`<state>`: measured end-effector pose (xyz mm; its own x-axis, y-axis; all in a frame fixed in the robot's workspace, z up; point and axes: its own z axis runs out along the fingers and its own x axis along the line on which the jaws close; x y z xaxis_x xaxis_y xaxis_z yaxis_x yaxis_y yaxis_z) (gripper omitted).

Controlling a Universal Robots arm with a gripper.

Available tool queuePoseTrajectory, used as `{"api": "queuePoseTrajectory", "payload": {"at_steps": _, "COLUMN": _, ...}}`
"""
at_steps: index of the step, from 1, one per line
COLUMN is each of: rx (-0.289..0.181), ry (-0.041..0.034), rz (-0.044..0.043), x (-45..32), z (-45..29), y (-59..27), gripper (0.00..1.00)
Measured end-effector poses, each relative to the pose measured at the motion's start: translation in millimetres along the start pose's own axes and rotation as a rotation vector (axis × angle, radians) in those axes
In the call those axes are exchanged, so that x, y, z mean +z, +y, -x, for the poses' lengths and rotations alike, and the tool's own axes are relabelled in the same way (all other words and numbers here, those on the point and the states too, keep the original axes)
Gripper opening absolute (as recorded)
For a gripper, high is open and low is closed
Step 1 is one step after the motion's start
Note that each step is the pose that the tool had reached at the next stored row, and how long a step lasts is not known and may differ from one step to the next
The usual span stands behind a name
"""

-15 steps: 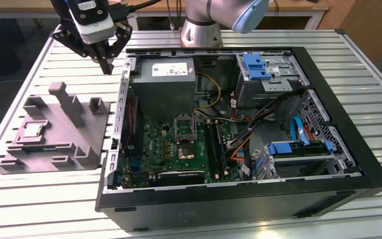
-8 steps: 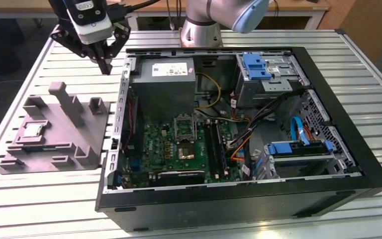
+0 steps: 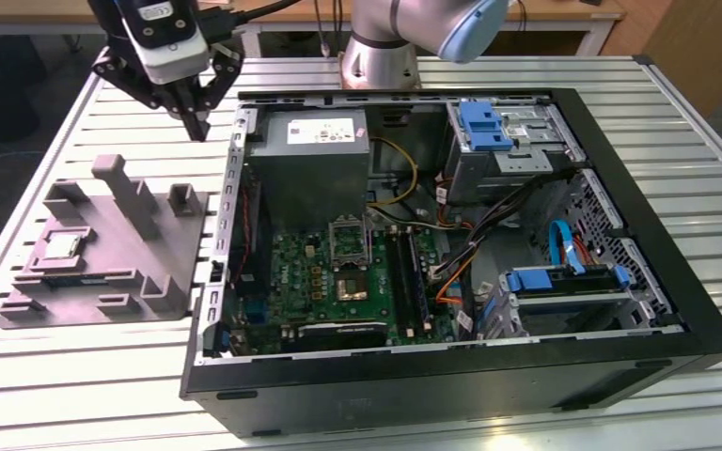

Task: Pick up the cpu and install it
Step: 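Reach for the cpu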

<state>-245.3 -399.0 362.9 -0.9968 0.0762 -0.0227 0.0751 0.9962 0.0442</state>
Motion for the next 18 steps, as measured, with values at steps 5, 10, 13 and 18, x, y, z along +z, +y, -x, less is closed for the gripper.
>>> {"api": "queuePoseTrajectory", "payload": {"at_steps": 5, "rx": 0.0, "ry": 0.0, "rz": 0.0, "x": 0.0, "z": -1.4, "y": -0.1, "gripper": 0.11}}
{"api": "queuePoseTrajectory", "payload": {"at_steps": 10, "rx": 0.0, "ry": 0.0, "rz": 0.0, "x": 0.0, "z": -2.0, "y": -0.1, "gripper": 0.11}}
{"api": "queuePoseTrajectory", "payload": {"at_steps": 13, "rx": 0.0, "ry": 0.0, "rz": 0.0, "x": 0.0, "z": -2.7, "y": -0.2, "gripper": 0.11}}
{"api": "queuePoseTrajectory", "payload": {"at_steps": 18, "rx": 0.0, "ry": 0.0, "rz": 0.0, "x": 0.1, "z": -4.2, "y": -0.3, "gripper": 0.11}}
